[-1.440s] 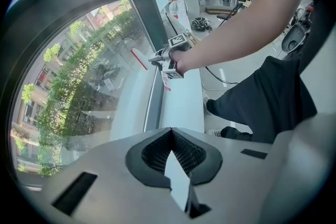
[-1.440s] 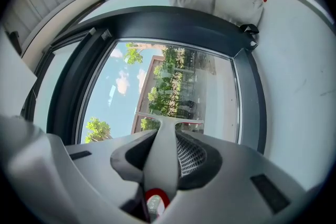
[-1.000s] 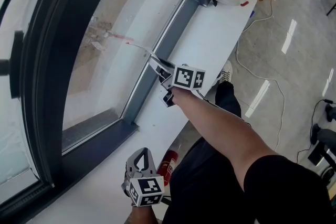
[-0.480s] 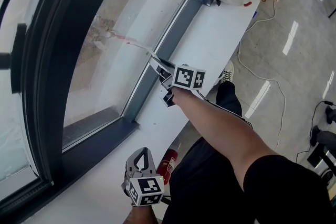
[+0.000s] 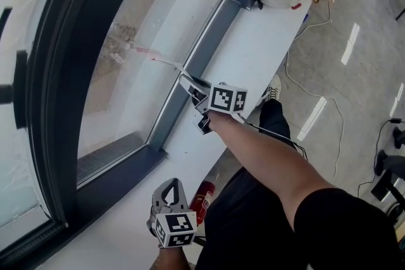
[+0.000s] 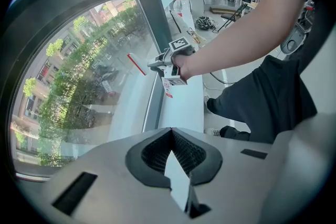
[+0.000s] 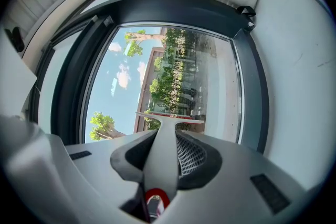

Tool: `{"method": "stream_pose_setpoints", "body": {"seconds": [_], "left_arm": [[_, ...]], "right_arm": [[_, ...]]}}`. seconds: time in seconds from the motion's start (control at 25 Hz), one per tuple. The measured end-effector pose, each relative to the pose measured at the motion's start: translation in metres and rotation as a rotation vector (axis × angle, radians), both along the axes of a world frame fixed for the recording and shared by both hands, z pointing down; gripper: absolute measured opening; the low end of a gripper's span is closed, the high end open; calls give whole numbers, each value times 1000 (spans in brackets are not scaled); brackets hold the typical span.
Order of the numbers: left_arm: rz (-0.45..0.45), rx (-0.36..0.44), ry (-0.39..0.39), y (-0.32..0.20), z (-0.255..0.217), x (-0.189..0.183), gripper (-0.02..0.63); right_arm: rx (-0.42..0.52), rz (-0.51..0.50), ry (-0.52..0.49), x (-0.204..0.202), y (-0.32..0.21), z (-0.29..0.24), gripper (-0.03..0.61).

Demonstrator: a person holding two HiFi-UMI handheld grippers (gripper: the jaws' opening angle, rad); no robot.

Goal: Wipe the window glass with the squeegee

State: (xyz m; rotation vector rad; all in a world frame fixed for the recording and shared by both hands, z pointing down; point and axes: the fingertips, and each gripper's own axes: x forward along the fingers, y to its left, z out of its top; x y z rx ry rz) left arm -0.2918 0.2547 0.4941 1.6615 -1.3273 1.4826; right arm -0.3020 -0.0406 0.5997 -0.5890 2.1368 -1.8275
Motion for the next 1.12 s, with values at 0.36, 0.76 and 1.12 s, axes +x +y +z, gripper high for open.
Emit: {"method": "stream_pose_setpoints", "body": {"seconds": [0.36,0.76,1.12], "left_arm": [[-1,14,99,-61,-4,26,0],[67,-36,121,-138,10,57,0],[65,-71,150,-184,71,78,0]], "right_arm": [[-55,123,18,78,-52,18,87],[-92,331,71,175,-182,76,87],[-10,354,55,182,-279,119,87]]}}
